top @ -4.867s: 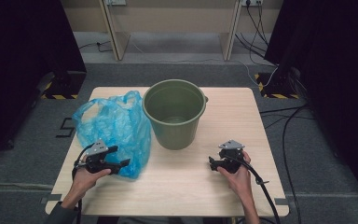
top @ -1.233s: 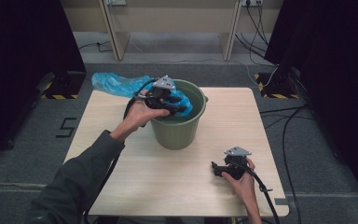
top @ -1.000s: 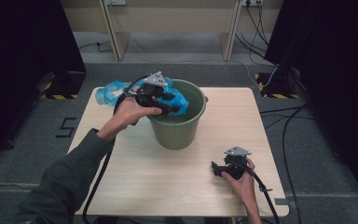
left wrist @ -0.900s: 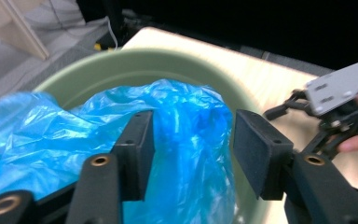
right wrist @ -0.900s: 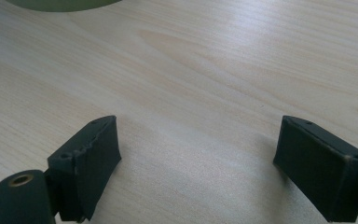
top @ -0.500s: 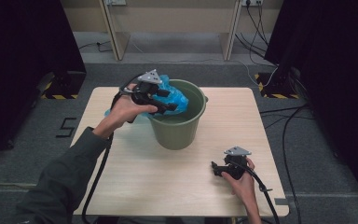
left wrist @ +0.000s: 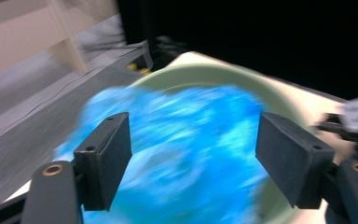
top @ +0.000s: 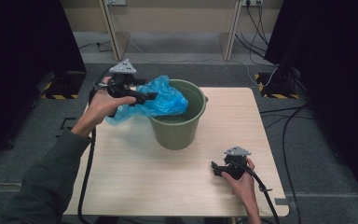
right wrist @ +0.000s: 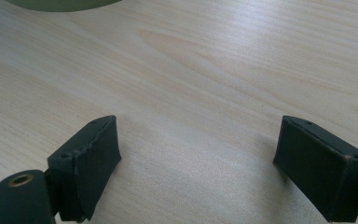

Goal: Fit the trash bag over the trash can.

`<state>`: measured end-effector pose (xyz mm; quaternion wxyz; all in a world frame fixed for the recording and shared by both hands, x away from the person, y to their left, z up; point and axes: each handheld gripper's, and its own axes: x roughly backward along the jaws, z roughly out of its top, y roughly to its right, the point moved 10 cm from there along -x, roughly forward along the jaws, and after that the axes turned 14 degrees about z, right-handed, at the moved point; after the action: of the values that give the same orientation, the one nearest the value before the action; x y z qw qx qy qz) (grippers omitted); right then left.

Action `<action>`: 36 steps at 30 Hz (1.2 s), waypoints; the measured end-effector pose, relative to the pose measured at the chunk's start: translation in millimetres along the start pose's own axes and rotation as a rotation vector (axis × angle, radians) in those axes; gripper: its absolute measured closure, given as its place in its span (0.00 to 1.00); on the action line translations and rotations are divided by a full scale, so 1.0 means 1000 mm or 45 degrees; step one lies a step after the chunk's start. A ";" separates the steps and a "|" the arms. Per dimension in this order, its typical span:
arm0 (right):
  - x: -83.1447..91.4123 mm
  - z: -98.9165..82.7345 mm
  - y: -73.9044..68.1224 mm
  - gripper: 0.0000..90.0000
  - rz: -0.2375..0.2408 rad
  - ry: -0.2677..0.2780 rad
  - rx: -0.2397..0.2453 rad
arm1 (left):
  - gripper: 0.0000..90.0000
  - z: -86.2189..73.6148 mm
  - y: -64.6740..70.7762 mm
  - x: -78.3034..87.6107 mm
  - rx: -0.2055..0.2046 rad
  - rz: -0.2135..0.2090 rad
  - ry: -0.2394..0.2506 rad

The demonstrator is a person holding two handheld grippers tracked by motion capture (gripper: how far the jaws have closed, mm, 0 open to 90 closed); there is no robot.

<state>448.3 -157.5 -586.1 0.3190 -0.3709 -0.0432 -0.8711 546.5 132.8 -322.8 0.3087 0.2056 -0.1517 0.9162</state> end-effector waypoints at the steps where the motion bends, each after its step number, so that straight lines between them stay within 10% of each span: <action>1: 0.000 0.000 0.000 0.15 0.000 -0.003 -0.002 | 0.27 -0.008 -0.012 -0.004 0.031 0.053 -0.038; 5: 0.000 0.000 0.000 0.15 0.000 -0.002 -0.001 | 0.24 -0.036 -0.039 -0.028 0.114 0.124 -0.119; 11: 0.000 0.000 0.000 0.15 0.000 0.001 -0.002 | 0.26 -0.056 -0.044 -0.051 0.170 0.092 -0.218; 23: 0.000 0.000 0.000 0.15 0.001 0.001 0.001 | 0.87 -0.046 -0.040 -0.065 0.005 0.181 -0.191; 27: 0.000 0.000 0.000 0.15 0.001 0.001 0.000 | 0.89 -0.021 -0.041 -0.058 -0.013 0.221 -0.108; 32: 0.000 0.000 0.000 0.15 0.000 0.001 0.006 | 0.92 0.012 -0.018 -0.045 -0.085 0.216 0.007; 36: 0.000 0.000 0.000 0.15 0.001 0.001 0.001 | 0.92 0.012 0.028 -0.046 -0.255 0.132 -0.011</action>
<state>448.5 -157.5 -586.2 0.3195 -0.3706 -0.0433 -0.8710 566.0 83.7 -338.3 0.2791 0.1697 -0.2542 0.9103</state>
